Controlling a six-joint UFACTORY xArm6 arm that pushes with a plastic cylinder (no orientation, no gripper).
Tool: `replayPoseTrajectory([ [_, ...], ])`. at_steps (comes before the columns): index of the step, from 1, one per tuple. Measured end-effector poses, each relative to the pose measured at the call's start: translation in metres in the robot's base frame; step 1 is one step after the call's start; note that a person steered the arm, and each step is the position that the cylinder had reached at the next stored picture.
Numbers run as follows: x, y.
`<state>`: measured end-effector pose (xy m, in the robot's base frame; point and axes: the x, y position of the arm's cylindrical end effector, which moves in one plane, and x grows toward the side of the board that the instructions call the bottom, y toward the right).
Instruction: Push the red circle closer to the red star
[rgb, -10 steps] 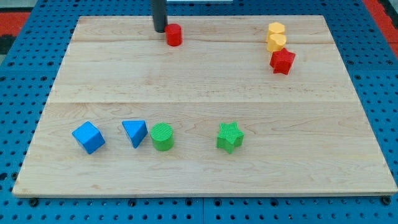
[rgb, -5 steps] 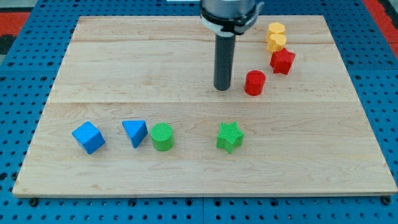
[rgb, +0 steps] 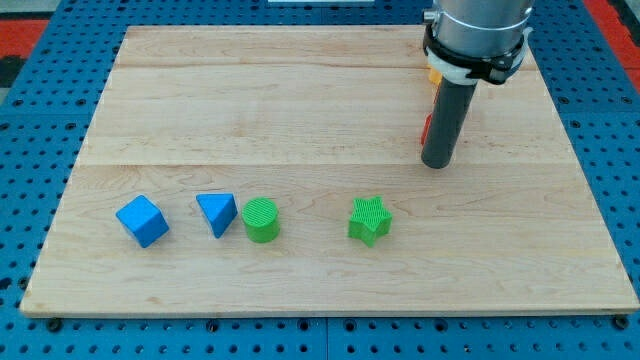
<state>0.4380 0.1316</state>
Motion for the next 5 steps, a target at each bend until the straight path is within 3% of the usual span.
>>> replayPoseTrajectory([
  [2,-0.019,-0.022],
  [4,-0.026,0.028],
  [5,0.001,0.022],
])
